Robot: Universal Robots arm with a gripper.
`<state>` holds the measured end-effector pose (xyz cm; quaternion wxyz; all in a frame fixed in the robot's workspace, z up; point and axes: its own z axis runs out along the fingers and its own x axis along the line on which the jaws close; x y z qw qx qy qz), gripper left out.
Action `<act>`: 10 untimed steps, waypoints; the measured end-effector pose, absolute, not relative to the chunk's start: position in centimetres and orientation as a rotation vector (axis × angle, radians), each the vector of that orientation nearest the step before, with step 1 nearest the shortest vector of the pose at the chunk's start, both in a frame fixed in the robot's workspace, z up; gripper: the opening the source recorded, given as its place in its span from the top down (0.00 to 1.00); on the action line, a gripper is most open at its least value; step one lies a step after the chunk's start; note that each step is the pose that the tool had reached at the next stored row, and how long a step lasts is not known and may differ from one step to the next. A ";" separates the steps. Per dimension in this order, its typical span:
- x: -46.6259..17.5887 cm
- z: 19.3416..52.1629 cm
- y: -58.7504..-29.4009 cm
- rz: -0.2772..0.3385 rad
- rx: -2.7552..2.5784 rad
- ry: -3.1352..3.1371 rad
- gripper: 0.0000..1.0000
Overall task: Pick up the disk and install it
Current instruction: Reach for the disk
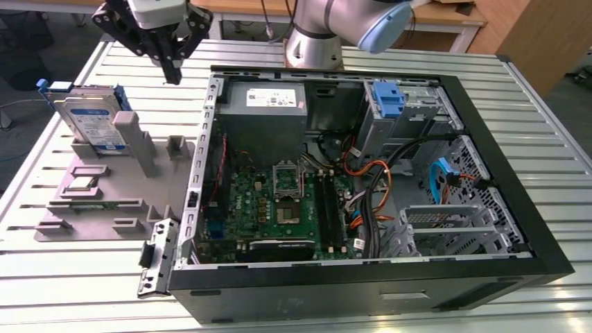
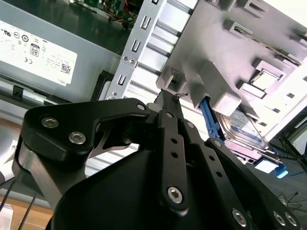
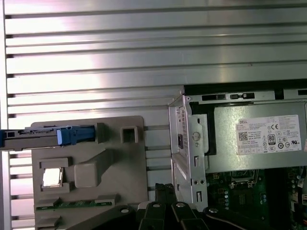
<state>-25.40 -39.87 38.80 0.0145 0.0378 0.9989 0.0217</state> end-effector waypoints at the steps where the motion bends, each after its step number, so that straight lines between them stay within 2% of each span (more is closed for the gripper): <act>1: -25.6 38.8 -39.9 0.068 0.118 3.110 0.89; 10: -27.4 38.7 -39.9 0.068 0.118 3.110 0.89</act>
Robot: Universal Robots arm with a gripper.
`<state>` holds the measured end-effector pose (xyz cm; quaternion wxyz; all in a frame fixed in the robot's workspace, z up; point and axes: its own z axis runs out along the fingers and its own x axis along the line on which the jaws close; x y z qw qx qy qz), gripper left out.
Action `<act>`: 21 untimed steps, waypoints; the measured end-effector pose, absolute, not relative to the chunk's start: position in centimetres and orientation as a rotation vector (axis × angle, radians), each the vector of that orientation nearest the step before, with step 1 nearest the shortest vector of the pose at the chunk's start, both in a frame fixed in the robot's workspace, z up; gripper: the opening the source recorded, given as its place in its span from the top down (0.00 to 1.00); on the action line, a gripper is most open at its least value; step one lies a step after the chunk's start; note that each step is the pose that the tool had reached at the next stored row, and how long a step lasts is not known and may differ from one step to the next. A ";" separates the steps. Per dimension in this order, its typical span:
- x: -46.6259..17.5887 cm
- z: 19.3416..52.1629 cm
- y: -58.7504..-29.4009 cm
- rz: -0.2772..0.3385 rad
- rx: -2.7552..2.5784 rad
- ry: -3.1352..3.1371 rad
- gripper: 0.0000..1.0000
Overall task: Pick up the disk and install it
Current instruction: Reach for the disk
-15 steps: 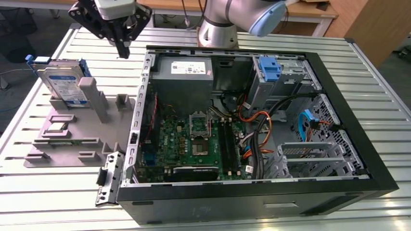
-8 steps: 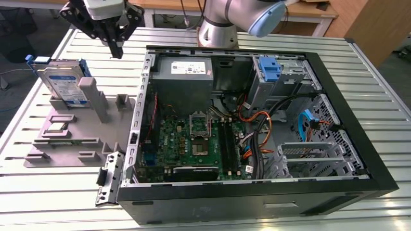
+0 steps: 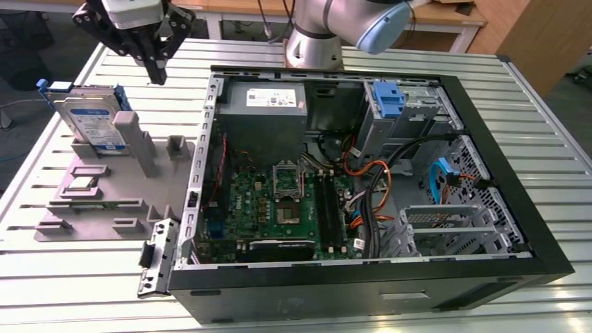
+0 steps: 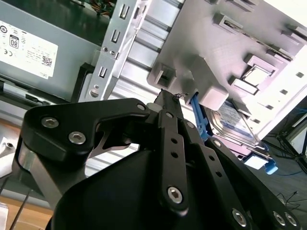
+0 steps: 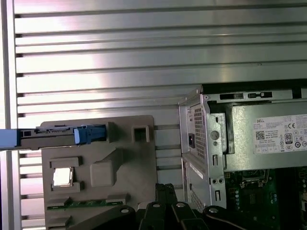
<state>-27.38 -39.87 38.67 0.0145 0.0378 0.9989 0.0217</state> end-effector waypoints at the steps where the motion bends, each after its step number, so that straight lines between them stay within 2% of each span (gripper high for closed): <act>1: -27.6 38.7 -39.9 0.067 0.118 3.110 0.89; 21: -30.3 38.6 -39.9 0.068 0.118 3.109 0.89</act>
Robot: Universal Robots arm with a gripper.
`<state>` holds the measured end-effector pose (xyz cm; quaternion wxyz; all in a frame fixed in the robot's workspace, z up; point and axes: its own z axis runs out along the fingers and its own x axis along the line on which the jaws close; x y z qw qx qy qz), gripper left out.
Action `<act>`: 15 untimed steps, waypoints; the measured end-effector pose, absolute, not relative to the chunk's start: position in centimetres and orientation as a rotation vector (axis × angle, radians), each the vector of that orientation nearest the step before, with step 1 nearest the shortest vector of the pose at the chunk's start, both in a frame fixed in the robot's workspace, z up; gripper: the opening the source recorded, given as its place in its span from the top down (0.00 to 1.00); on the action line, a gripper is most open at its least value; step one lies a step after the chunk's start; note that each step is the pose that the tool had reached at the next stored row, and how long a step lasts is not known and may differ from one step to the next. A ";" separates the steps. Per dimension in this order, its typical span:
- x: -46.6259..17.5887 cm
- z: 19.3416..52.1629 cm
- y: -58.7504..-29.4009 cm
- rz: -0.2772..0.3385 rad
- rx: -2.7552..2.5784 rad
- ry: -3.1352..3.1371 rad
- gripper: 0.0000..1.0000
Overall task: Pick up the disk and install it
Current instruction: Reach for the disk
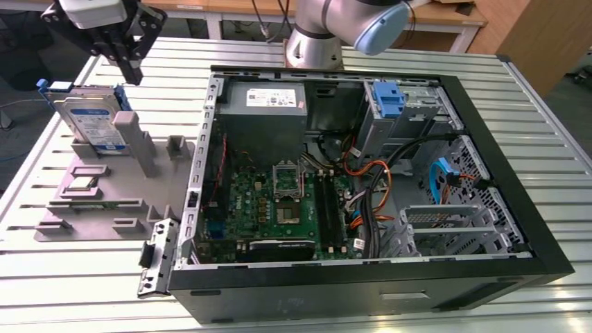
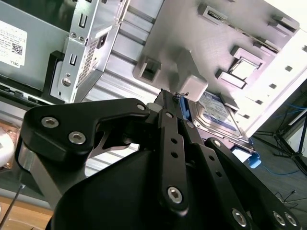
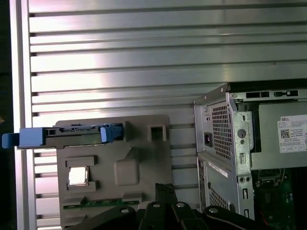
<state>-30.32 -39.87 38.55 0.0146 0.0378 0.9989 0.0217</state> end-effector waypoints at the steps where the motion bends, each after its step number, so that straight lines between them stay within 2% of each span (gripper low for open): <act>1: -30.4 38.6 -39.9 0.068 0.118 3.109 0.89; 15: -32.0 38.5 -39.9 0.067 0.118 3.110 0.89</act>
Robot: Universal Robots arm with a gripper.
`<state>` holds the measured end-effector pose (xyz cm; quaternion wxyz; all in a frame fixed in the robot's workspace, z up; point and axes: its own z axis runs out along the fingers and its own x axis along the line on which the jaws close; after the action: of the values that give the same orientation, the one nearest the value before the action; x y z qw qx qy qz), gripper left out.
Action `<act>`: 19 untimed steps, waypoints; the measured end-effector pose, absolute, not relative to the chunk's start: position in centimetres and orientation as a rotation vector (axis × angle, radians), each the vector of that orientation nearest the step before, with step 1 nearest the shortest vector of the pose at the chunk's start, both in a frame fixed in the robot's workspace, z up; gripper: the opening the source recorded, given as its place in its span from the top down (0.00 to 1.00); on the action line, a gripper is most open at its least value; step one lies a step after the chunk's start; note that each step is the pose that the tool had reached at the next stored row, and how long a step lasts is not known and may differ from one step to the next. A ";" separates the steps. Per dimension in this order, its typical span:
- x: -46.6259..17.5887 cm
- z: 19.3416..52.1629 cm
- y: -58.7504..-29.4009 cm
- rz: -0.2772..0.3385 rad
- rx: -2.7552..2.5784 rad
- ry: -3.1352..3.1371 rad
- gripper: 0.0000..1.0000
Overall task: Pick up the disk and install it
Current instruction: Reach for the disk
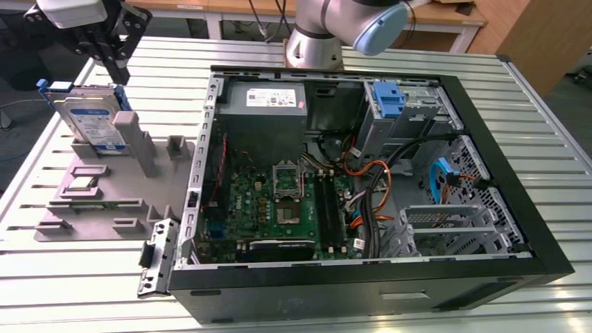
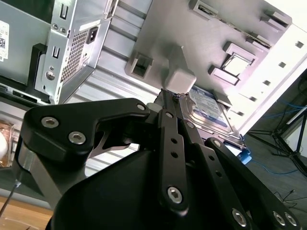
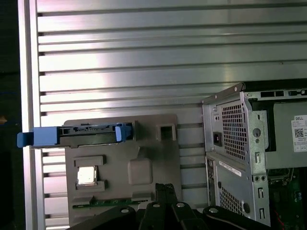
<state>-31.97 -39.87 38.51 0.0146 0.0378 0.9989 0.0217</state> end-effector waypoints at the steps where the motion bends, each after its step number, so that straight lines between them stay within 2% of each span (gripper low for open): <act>1: -32.1 38.5 -39.9 0.068 0.118 3.109 0.89; 19: -33.7 38.4 -39.9 0.068 0.118 3.109 0.89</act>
<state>-33.68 -39.87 38.44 0.0146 0.0378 0.9989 0.0217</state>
